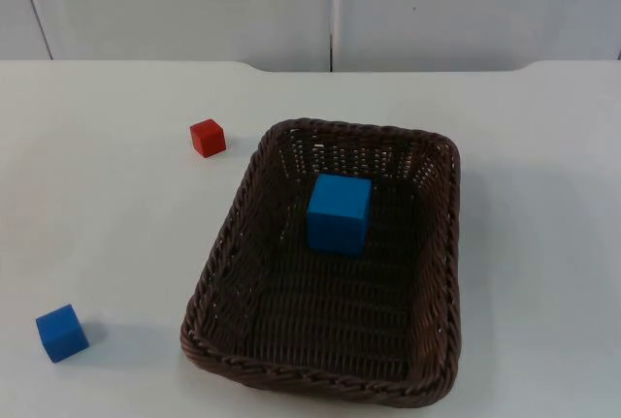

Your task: Pick up the basket with the left hand and place the largest block into the basket with the right hand.

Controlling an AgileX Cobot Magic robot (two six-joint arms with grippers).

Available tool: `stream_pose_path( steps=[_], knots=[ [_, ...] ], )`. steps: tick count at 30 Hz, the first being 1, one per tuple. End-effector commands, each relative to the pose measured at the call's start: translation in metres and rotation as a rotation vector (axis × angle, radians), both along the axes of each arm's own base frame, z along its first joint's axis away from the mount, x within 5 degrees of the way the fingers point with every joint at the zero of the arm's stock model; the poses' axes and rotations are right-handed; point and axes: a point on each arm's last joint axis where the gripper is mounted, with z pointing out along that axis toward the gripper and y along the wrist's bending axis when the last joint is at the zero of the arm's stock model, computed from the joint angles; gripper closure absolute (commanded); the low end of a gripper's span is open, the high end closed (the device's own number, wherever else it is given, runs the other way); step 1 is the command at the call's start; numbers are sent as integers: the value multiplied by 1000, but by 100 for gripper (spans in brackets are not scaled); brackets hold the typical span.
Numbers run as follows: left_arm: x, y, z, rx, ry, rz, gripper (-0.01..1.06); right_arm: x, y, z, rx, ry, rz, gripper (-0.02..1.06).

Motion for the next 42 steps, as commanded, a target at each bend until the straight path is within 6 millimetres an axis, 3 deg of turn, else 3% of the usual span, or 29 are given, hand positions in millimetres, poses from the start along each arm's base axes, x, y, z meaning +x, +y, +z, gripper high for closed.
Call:
stream_pose_path(
  steps=[1,3,8,14,18,24,27,29,30,34,42],
  knots=[
    [-14,4,10,6,-32,-12,33,-11,-8,0,26,-13,-22,22],
    [-18,5,13,4,-40,-15,33,-14,-10,0,31,-14,-25,22],
    [-55,16,33,29,-141,-39,33,-45,-29,-5,69,-25,-41,22],
    [-85,25,43,42,-192,-44,33,-71,-43,-11,87,-50,-39,22],
    [-115,35,54,48,-284,-35,33,-96,-58,-17,121,-83,-43,22],
    [-143,46,55,82,-314,-7,33,-125,-73,-22,152,-86,-32,22],
    [-157,52,40,72,-319,20,33,-142,-81,-23,159,-89,-13,22],
    [-165,54,17,76,-304,25,33,-151,-85,-25,177,-80,-14,22],
    [-165,54,17,76,-304,25,33,-151,-85,-25,177,-80,-14,22],
    [-183,62,-17,80,-285,60,33,-170,-94,-31,181,-72,4,22],
    [-221,83,-31,60,-402,197,33,-195,-114,-35,180,-107,-36,22]
  ],
)
